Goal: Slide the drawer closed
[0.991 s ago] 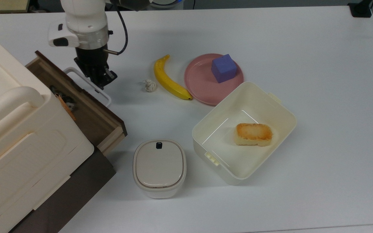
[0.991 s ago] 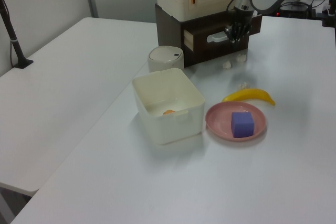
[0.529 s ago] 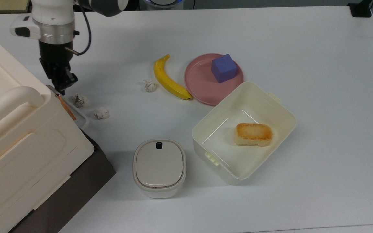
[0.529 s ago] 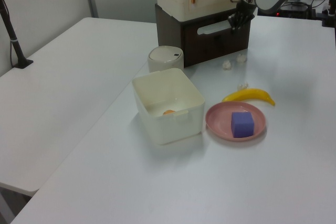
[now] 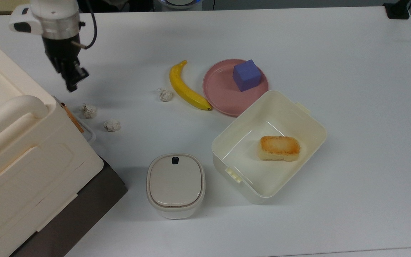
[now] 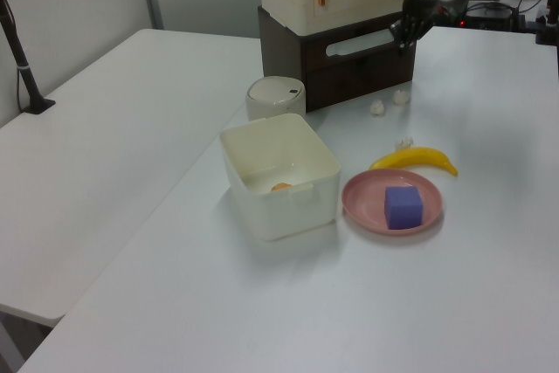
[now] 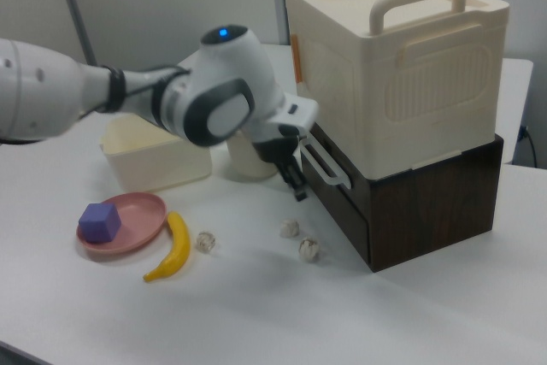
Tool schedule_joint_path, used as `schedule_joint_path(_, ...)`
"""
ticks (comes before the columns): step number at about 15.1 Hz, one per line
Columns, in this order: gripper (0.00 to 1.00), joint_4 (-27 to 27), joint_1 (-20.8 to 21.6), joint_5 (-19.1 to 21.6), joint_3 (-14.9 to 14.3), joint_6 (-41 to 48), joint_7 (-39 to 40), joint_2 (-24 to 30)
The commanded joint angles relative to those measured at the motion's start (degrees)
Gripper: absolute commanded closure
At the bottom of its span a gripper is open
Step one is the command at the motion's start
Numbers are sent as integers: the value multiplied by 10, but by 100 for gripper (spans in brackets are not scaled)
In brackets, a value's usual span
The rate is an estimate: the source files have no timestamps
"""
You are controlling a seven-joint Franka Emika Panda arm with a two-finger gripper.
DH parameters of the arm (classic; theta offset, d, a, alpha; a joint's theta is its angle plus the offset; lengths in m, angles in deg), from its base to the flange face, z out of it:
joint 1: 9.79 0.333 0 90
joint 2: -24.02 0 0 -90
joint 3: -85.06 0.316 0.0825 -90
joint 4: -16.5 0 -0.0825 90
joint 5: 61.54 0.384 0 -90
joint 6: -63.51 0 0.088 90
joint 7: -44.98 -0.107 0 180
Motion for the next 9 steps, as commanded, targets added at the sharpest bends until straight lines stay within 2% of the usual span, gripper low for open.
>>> schedule_joint_path(1,100,-48,33,-1,0,229,47,79)
schedule_joint_path(3,100,-104,55,3,2,344,84,93)
schedule_joint_path(5,100,-129,67,8,9,415,141,110)
schedule_joint_path(9,100,-130,70,17,49,430,155,123)
